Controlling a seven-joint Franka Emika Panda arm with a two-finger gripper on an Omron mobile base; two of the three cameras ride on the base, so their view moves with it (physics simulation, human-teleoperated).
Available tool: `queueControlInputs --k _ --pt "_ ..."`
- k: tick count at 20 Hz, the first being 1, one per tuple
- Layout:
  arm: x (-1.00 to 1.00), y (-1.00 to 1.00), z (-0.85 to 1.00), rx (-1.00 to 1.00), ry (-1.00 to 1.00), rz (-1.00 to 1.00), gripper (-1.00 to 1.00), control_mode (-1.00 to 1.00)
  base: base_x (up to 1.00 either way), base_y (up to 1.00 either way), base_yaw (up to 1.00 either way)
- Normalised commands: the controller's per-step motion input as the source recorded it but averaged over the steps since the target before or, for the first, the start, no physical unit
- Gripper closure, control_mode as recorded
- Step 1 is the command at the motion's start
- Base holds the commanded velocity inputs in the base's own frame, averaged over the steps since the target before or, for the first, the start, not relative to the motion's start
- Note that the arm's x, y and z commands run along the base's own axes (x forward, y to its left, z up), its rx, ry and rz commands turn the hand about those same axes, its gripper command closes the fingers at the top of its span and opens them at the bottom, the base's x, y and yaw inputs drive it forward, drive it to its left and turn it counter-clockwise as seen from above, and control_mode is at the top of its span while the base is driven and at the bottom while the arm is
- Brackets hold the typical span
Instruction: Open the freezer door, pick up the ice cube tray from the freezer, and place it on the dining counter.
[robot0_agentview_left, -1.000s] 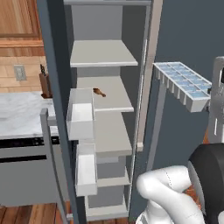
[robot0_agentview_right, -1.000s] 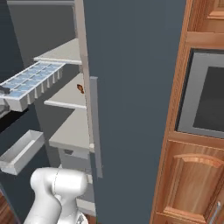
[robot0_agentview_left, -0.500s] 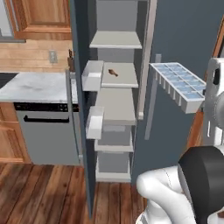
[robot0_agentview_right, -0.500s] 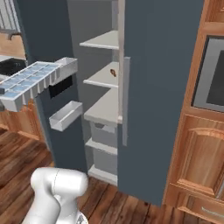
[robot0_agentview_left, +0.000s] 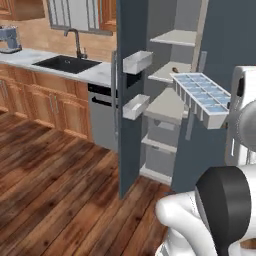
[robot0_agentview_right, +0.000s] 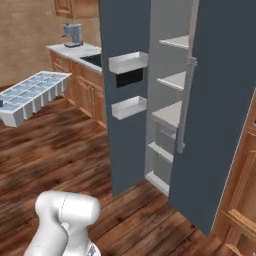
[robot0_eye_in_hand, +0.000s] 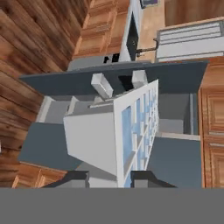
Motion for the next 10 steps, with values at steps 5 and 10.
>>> queueControlInputs --k 5,10 --pt "0.0 0.0 0.0 0.0 0.0 0.0 1.0 1.0 -0.81 -0.16 0.94" --pt "0.0 0.0 0.0 0.0 0.0 0.0 1.0 1.0 -0.3 0.0 1.0"
